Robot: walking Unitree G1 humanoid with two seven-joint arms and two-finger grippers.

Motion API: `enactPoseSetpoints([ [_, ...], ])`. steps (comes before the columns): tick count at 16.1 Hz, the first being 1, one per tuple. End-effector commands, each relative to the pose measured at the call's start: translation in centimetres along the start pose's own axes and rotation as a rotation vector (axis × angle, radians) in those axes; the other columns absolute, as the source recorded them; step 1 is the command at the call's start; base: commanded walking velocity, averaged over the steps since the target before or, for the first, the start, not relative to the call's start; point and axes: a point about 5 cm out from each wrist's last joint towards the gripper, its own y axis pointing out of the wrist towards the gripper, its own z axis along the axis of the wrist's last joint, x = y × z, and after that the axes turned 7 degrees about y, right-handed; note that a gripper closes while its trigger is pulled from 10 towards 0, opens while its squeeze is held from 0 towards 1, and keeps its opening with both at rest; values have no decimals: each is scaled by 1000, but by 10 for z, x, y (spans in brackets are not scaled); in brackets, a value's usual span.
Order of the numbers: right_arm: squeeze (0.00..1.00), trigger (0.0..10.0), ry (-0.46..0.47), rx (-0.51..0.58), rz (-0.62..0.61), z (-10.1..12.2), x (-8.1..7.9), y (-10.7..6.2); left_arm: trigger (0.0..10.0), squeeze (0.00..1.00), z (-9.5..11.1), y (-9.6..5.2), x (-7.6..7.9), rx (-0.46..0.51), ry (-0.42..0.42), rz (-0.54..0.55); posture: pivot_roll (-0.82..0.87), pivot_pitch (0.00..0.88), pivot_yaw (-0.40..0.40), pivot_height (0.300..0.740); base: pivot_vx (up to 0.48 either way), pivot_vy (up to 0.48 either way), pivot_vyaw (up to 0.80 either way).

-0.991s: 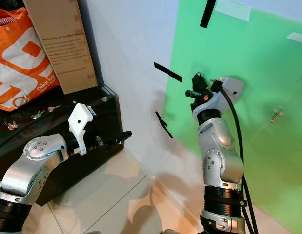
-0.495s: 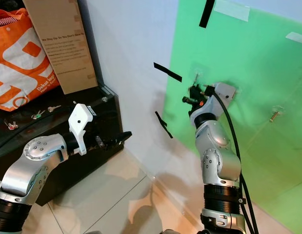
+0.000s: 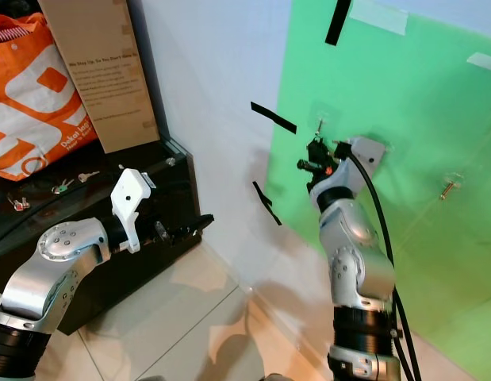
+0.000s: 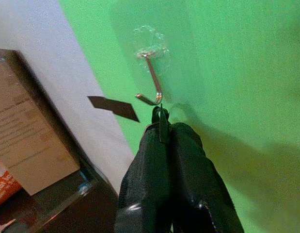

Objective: Hang keys on a hook

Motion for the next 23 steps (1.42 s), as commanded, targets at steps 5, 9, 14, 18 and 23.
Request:
enactPoseSetpoints([
  [5,0,10000,6,48,62,6,-8,-6,10000,8,4,1,0,3,16,-10,-8,0,10,740,0,0,0],
  [9,0,10000,5,67,93,10,-14,-1,10000,4,4,1,0,4,18,-14,-3,0,6,740,0,0,0],
  [14,0,10000,1,65,40,8,-12,9,10000,4,3,1,1,4,20,-11,3,0,0,740,0,0,0],
  [18,0,10000,-7,37,19,3,-8,8,10000,4,4,2,0,6,20,-11,0,0,3,740,0,0,0],
  [23,0,10000,-31,-42,-23,-11,5,0,10000,4,4,2,-1,7,21,-14,-3,0,6,740,0,0,0],
])
